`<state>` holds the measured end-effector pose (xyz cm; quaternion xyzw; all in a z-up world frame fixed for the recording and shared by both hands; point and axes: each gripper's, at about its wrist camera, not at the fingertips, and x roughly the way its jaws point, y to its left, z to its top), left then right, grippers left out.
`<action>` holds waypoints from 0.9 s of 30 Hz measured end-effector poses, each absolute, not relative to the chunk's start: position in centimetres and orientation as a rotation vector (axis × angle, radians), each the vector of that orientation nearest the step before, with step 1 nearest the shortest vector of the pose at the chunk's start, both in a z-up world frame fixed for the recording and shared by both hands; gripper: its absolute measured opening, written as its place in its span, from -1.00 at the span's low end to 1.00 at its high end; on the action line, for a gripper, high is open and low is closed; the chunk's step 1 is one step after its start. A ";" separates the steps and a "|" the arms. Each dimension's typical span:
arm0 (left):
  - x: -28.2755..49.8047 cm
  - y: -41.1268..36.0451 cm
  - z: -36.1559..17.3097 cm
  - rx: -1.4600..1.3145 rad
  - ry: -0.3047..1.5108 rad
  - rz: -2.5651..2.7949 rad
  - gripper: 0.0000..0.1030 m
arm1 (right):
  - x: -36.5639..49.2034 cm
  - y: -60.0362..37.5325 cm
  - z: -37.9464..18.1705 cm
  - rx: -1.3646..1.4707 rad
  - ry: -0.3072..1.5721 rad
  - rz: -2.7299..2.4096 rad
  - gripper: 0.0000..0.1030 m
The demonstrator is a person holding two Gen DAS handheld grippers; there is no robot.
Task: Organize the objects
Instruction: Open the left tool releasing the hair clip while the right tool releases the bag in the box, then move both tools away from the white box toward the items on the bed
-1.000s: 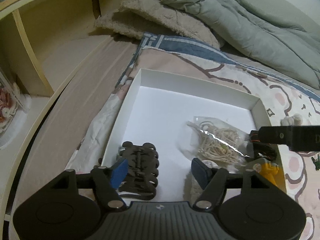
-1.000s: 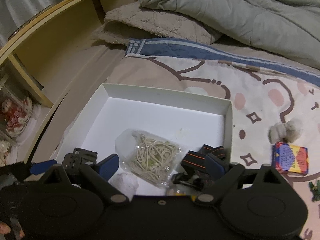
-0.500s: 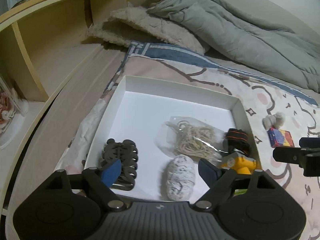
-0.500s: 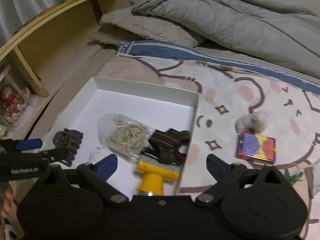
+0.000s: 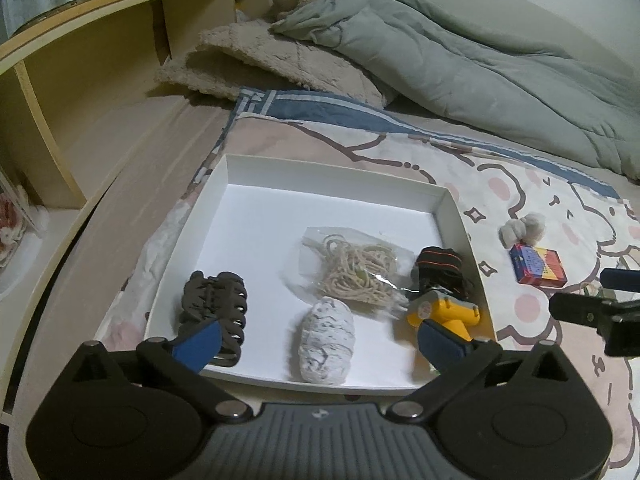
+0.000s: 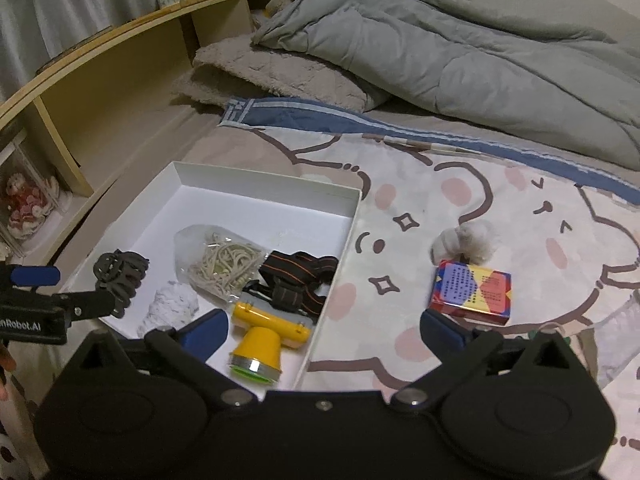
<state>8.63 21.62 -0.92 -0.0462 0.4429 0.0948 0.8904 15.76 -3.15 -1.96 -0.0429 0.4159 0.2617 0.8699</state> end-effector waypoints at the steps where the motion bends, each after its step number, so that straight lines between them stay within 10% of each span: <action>1: 8.7 21.4 -0.9 -0.094 0.919 0.197 1.00 | 15.7 -3.2 -2.0 -0.096 0.865 0.546 1.00; 27: 12.3 13.6 -1.0 -0.056 0.903 0.114 1.00 | 17.8 -12.3 -1.8 -0.058 0.853 0.423 1.00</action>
